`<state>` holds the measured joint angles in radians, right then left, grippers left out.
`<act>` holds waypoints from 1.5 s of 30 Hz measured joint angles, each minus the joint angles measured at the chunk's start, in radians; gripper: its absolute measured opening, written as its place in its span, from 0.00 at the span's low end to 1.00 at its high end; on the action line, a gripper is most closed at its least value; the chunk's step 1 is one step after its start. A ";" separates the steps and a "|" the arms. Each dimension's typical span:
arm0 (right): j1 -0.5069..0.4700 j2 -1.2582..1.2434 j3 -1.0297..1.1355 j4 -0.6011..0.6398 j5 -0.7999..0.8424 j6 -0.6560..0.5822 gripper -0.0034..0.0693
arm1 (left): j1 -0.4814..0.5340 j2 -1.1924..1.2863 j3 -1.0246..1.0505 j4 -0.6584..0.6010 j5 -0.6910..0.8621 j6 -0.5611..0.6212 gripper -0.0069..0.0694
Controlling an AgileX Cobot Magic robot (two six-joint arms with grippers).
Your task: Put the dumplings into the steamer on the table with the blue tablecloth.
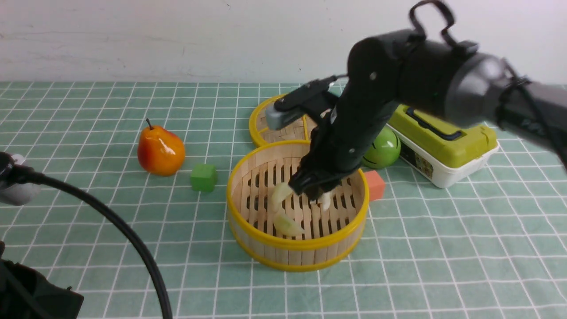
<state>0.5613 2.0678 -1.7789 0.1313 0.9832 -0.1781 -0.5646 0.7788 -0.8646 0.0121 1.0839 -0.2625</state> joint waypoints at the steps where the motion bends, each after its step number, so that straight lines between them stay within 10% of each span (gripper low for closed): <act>1: 0.003 0.010 0.000 0.000 -0.005 0.009 0.36 | 0.000 -0.006 0.000 0.001 0.000 0.000 0.10; 15: 0.009 -0.005 -0.013 -0.026 0.052 0.081 0.63 | 0.000 -0.318 0.255 0.070 -0.096 -0.038 0.10; 29: 0.009 -0.746 0.511 0.045 -0.259 0.085 0.03 | 0.000 -0.518 0.339 0.071 -0.170 -0.107 0.11; 45: 0.009 -1.297 0.924 0.048 -0.417 0.085 0.02 | 0.000 -0.518 0.339 0.071 -0.165 -0.107 0.13</act>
<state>0.5708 0.7708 -0.8548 0.1791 0.5667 -0.0928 -0.5646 0.2605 -0.5256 0.0835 0.9192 -0.3697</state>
